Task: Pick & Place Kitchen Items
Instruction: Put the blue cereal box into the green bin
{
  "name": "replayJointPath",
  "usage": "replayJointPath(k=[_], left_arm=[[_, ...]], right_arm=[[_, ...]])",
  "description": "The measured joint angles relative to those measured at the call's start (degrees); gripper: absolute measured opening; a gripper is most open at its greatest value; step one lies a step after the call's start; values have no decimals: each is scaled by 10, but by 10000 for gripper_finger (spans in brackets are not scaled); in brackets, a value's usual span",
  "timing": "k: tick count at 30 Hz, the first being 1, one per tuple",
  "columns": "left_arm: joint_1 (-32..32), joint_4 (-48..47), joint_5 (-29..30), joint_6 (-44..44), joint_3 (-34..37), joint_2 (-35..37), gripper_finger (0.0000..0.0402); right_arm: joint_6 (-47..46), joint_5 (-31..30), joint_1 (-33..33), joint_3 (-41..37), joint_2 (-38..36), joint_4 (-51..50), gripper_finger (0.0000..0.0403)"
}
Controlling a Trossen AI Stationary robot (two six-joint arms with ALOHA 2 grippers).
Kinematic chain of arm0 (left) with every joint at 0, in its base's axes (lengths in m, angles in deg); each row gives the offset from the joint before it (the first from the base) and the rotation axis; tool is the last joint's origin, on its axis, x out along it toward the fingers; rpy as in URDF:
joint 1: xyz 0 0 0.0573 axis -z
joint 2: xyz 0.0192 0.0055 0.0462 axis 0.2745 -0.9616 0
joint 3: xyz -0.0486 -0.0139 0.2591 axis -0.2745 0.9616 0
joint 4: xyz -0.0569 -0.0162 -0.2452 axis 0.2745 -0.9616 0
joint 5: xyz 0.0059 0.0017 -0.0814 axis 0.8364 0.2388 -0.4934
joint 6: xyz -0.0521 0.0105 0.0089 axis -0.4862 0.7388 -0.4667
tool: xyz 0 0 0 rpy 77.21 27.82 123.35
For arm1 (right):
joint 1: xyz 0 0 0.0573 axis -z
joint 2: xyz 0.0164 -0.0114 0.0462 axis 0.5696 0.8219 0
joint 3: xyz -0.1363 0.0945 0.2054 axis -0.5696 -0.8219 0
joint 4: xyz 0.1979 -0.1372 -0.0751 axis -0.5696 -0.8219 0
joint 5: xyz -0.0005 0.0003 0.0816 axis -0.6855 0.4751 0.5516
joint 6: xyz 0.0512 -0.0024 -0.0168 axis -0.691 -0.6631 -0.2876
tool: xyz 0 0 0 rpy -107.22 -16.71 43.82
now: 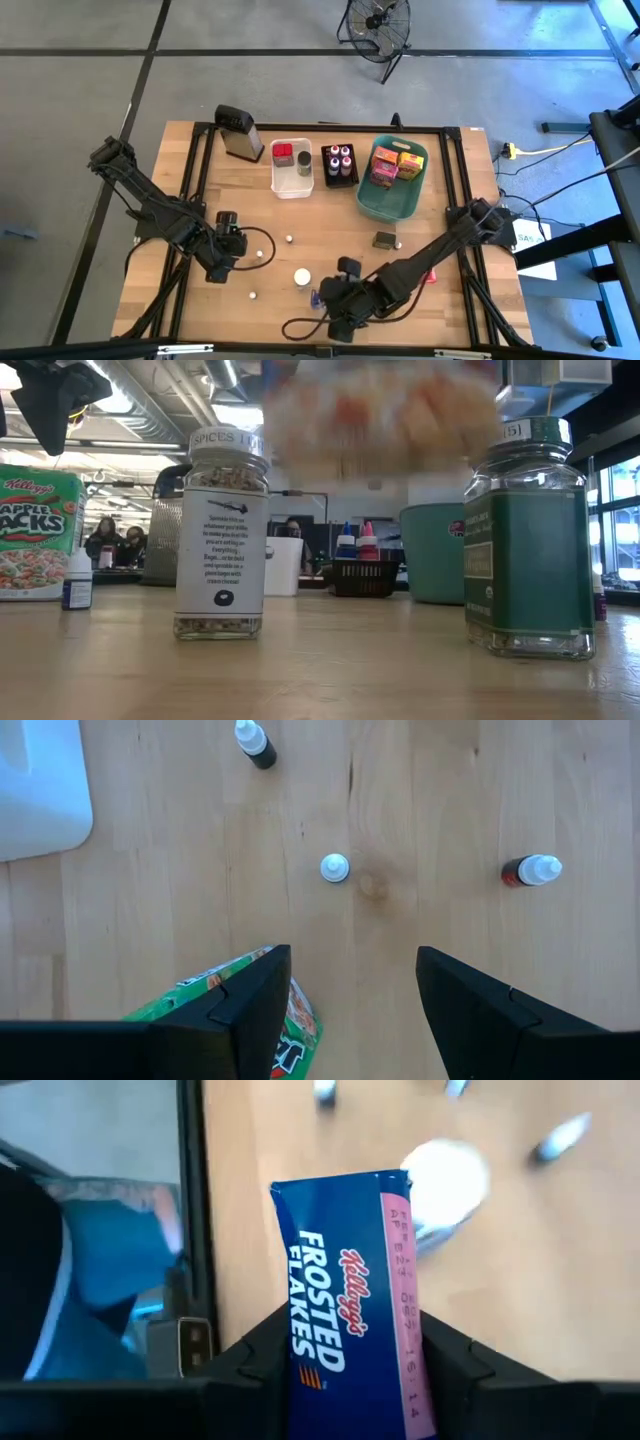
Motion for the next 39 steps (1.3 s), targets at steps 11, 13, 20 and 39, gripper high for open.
replayJointPath(k=[11,13,20,39], left_arm=[[0,0,-1,15,0,0,212],[0,0,-1,15,0,0,212],[0,0,-1,15,0,0,212],[-3,47,-12,-35,0,0,212]], right_arm=[[62,-111,0,254,-5,-272,145],[41,-138,-1,234,-31,-305,145],[-22,-198,-17,196,-109,-386,145],[-82,-231,17,-234,-467,-354,145]])
